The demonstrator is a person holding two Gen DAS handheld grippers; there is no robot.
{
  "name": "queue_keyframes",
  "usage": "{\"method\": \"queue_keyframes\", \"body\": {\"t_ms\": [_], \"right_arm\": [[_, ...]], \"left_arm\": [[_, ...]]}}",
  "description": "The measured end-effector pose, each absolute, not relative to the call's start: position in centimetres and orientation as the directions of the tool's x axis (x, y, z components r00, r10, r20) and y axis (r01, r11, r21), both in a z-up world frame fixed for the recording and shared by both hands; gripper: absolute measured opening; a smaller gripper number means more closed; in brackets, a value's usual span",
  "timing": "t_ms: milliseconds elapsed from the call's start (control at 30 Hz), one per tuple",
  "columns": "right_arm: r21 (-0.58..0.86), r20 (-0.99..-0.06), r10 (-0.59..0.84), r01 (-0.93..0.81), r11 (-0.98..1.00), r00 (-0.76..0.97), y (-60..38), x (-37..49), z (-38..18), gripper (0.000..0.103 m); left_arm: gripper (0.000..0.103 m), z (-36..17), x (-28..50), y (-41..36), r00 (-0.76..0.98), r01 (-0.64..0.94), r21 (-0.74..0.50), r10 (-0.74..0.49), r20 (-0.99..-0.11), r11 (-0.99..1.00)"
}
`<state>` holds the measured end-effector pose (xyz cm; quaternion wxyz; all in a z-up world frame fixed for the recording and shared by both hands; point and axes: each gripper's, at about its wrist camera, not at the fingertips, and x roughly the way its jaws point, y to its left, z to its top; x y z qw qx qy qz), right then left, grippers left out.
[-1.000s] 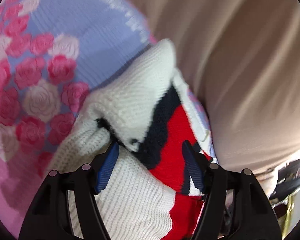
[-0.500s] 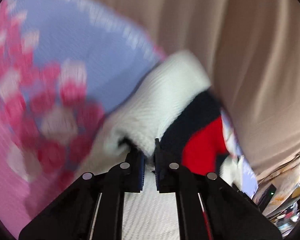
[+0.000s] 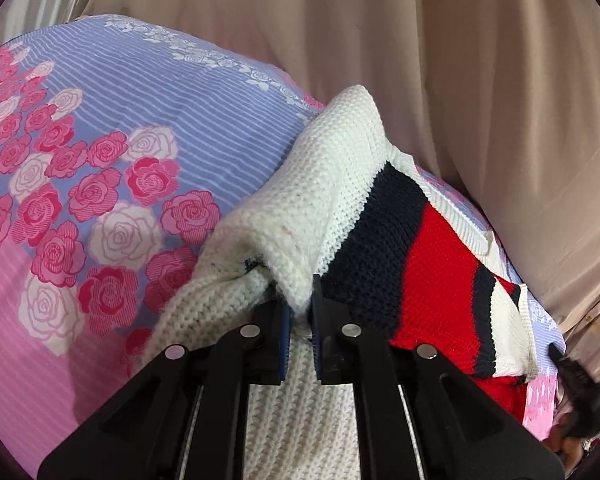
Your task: Fold small clothes
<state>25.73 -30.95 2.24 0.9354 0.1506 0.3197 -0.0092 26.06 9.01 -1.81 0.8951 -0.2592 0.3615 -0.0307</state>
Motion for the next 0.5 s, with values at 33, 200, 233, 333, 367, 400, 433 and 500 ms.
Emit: {"method": "queue_keyframes", "body": {"t_ms": [33, 200, 233, 333, 367, 400, 433, 500], "right_arm": [[0.295, -0.594, 0.133, 0.06, 0.954, 0.793, -29.9, 26.8, 2.8, 0.029], [0.217, -0.61, 0.302, -0.212, 0.953, 0.732, -18.2, 32.1, 4.1, 0.051], [0.18, -0.62, 0.309, -0.252, 0.951, 0.721, -15.9, 33.1, 4.0, 0.052], [0.108, -0.655, 0.333, -0.352, 0.93, 0.679, -9.2, 36.1, 3.0, 0.054], [0.094, -0.669, 0.337, -0.373, 0.923, 0.663, -7.2, 37.4, 2.7, 0.054], [0.09, -0.675, 0.34, -0.383, 0.919, 0.655, -5.8, 38.4, 2.4, 0.054], [0.101, -0.679, 0.354, -0.395, 0.913, 0.643, -4.6, 39.6, 2.2, 0.055], [0.134, -0.689, 0.378, -0.405, 0.905, 0.618, -2.9, 41.4, 1.7, 0.058]], "left_arm": [[0.009, -1.8, 26.1, 9.0, 0.738, -0.135, -0.493, -0.245, -0.629, 0.859], [0.009, -2.0, 26.1, 10.4, 0.741, -0.133, -0.514, -0.259, -0.619, 0.847], [0.009, -2.0, 26.0, 10.6, 0.742, -0.132, -0.52, -0.264, -0.616, 0.844], [0.009, -1.8, 24.7, 12.2, 0.744, -0.129, -0.532, -0.273, -0.61, 0.837], [0.009, -1.8, 24.6, 12.2, 0.745, -0.129, -0.532, -0.272, -0.609, 0.837], [0.009, -1.8, 24.6, 12.2, 0.745, -0.129, -0.53, -0.271, -0.609, 0.838], [0.009, -1.8, 24.6, 12.2, 0.745, -0.129, -0.529, -0.27, -0.609, 0.839], [0.009, -1.8, 24.5, 12.1, 0.746, -0.129, -0.527, -0.268, -0.61, 0.84]]}}
